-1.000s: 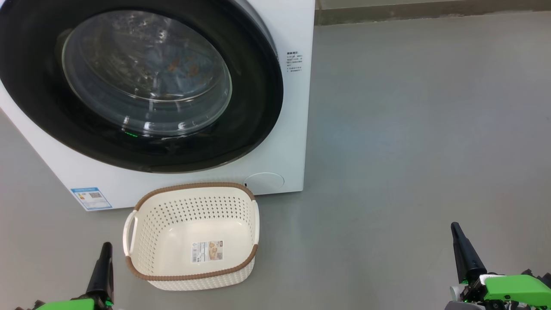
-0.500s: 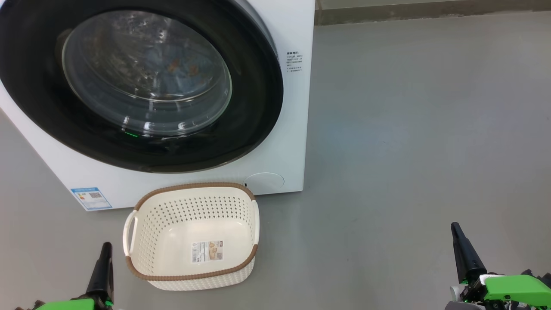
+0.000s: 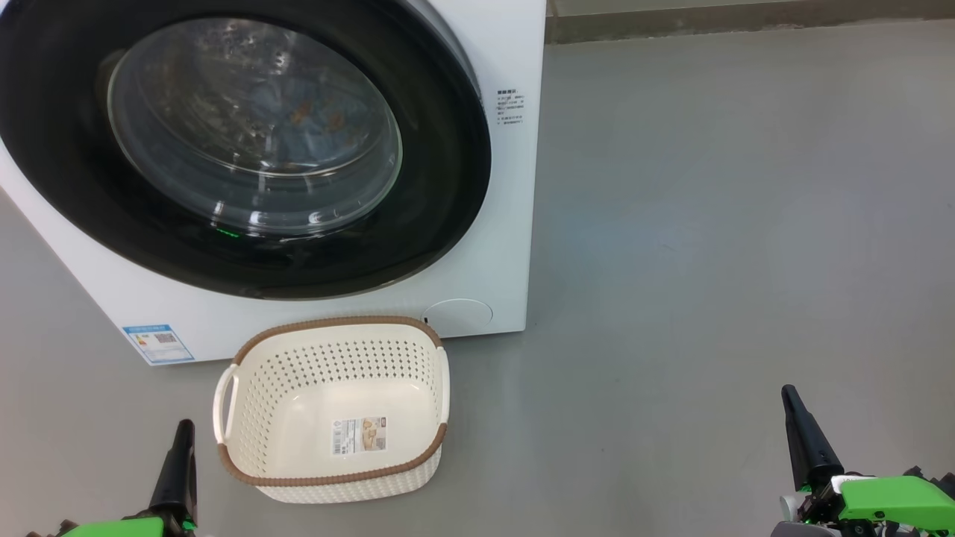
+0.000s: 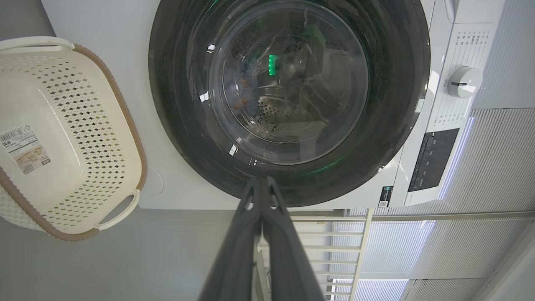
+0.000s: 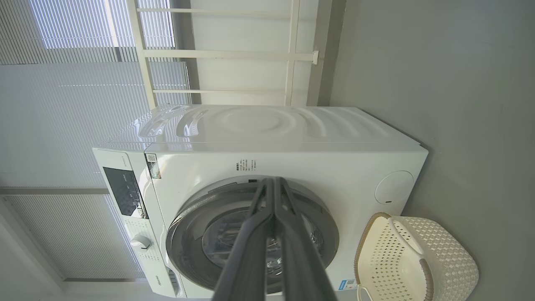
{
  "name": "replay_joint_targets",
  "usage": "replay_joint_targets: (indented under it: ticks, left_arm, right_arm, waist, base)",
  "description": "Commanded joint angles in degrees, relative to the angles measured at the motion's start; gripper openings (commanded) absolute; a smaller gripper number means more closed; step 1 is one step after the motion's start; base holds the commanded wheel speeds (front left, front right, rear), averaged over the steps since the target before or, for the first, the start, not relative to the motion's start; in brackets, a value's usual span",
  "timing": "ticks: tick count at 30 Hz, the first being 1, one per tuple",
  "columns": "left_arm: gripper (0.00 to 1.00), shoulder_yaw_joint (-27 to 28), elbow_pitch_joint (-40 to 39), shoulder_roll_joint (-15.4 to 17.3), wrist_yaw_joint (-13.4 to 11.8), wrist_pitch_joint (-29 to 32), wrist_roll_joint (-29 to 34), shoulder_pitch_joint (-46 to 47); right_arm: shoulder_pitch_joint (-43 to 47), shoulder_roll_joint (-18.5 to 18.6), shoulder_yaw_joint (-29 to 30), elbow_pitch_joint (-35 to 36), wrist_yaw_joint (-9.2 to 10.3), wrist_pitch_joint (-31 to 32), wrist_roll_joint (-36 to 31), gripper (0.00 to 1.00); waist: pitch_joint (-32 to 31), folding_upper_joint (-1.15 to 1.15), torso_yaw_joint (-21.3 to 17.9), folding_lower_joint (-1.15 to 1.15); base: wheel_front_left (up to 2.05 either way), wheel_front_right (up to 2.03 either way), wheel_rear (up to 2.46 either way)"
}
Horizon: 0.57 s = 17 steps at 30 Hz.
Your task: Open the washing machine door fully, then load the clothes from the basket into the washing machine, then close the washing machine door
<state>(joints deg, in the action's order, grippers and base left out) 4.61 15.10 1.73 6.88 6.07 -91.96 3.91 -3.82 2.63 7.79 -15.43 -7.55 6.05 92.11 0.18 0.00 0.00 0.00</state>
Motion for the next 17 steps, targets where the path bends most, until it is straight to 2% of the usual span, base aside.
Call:
replay_joint_targets:
  ticks: [1, 17]
  left_arm:
    - [0.0, 1.89, -1.06, 1.15, 0.6, 0.4, -0.22, 2.27]
    - [0.0, 1.89, -1.06, 1.15, 0.6, 0.4, -0.22, 2.27]
  right_arm:
    - [-2.36, 0.28, -1.25, 1.41, 0.06, 0.46, 0.04, 0.0]
    - [-2.37, 0.27, -1.24, 1.41, 0.06, 0.46, 0.03, 0.0]
  waist:
    - [0.0, 0.0, 0.0, 0.0]
    - [0.0, 0.0, 0.0, 0.0]
  base:
    - [0.0, 0.0, 0.0]
    - [0.0, 0.0, 0.0]
